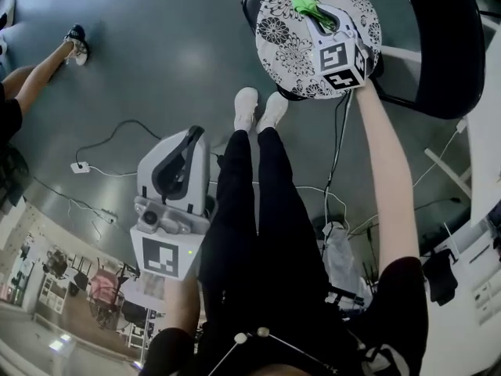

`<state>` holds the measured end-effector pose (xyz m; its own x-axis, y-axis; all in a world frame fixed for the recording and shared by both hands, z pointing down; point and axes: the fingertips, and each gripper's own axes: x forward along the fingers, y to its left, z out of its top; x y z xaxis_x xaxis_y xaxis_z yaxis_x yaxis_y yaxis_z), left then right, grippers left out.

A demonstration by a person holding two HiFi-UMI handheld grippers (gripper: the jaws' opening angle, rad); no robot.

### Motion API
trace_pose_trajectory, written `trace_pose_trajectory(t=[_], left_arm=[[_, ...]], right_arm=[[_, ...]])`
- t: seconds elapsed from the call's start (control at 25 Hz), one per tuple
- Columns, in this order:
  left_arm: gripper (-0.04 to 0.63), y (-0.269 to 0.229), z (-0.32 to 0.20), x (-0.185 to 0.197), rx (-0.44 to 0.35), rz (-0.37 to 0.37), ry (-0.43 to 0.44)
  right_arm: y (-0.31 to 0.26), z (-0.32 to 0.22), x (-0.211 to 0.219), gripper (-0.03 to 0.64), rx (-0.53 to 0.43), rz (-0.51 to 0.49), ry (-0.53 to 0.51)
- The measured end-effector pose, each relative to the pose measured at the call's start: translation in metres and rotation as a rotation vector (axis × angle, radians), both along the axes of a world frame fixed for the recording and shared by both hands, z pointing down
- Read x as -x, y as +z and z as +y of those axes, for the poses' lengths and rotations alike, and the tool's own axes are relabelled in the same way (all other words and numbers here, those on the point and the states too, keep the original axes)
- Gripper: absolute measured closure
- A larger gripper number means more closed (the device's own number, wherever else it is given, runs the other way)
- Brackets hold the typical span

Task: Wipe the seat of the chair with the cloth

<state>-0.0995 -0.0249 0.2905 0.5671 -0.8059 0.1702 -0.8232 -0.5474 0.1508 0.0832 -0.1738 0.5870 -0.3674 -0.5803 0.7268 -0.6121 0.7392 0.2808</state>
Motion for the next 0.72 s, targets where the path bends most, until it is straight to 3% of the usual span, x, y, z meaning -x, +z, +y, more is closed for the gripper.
trace_pose_trajectory(t=[0.2,0.4,0.72], left_arm=[[0.589,0.016,0.002,0.008,0.055,0.004,-0.021],[0.589,0.027,-0.01,0.008,0.058,0.04,-0.02],[0.589,0.046,-0.036,0.023,0.044,-0.016,-0.059]], right_arm=[[0.035,-0.025,0.001,0.532,0.054,0.073,-0.066],[0.052,-0.046,0.002,0.532,0.121,0.106,-0.112],[0.069,-0.061,-0.004,0.532,0.159,0.156,-0.14]])
